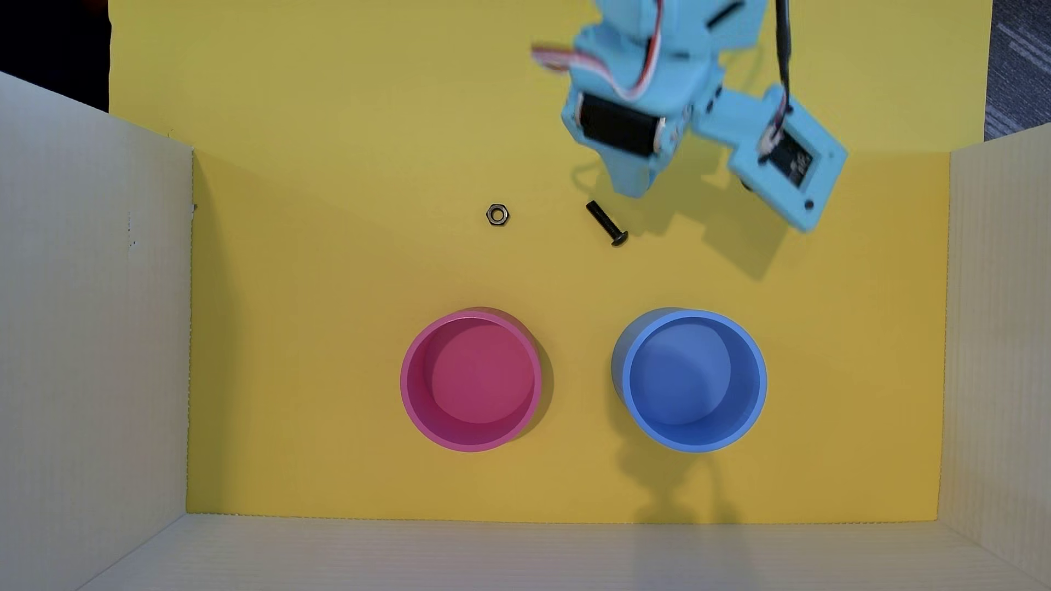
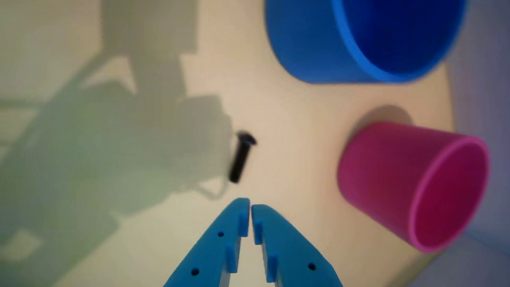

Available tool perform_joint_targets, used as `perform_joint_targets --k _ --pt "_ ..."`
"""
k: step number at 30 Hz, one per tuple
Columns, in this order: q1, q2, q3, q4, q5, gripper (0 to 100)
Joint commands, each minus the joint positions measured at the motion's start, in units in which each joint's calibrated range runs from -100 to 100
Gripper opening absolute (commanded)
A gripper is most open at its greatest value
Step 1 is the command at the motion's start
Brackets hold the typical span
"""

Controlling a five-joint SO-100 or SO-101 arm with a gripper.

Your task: Pick up the bolt and place it in the pink box

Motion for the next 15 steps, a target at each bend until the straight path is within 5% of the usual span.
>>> perform_joint_targets --k 1,8,15 --pt "-0.79 2.53 -4.46 0.35 -1.62 1" --pt "-0.13 3.79 -3.64 0.69 -3.24 2" --pt "-0.05 3.79 -0.84 0.35 -3.24 20"
